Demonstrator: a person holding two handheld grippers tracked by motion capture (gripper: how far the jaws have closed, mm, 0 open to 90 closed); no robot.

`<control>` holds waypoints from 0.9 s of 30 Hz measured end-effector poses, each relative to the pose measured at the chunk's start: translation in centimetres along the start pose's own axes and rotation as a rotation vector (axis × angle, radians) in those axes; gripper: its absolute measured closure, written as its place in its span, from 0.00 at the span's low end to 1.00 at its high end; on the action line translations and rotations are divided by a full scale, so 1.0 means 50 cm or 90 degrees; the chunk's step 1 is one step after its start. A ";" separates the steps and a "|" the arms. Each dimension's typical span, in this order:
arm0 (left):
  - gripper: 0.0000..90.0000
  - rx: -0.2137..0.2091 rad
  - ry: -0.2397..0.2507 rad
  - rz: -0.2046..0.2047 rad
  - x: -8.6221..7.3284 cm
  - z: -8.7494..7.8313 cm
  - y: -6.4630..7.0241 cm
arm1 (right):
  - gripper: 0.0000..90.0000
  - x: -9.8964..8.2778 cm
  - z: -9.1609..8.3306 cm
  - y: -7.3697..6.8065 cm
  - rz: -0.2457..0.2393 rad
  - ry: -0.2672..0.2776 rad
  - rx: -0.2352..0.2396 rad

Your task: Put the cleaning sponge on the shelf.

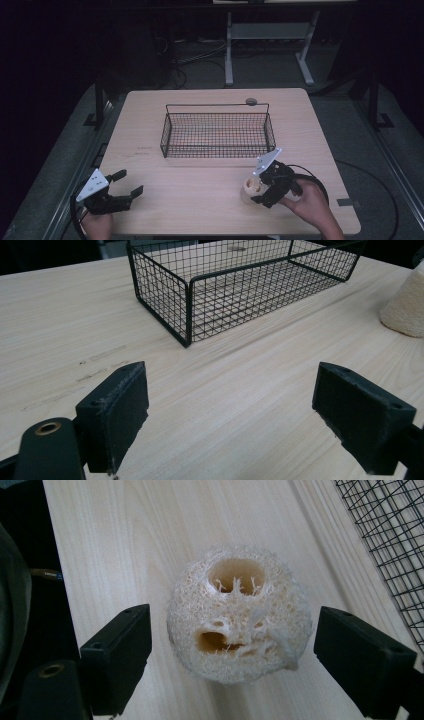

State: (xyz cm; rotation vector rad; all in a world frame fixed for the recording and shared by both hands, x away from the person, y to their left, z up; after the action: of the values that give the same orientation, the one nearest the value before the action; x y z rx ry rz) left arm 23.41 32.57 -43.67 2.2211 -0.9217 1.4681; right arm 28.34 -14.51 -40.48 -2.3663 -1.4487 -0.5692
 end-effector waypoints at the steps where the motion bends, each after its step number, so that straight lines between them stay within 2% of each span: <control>1: 0.15 0.000 0.000 0.000 0.000 0.000 0.000 | 0.17 0.002 0.000 -0.001 0.002 -0.003 0.000; 15: 0.15 0.000 0.000 -0.002 -0.001 0.000 0.000 | 0.20 0.022 0.008 -0.003 -0.022 -0.032 -0.003; 27: 0.15 -0.001 0.003 -0.006 -0.001 -0.001 0.000 | 0.30 0.036 0.024 -0.007 -0.041 -0.072 -0.010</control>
State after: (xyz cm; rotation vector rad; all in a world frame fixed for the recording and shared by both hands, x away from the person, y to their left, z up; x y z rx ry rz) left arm 23.36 32.63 -43.69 2.2171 -0.9092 1.4662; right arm 28.96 -12.41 -40.62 -2.4065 -1.5793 -0.4706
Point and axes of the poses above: each handheld gripper's, and its own axes: z roughly forward along the jaws, x roughly out of its top, y roughly to its right, the point moved 1 cm from there along z, roughly forward along the jaws, and after that the axes turned 7 degrees about z, right-handed, at the moved point
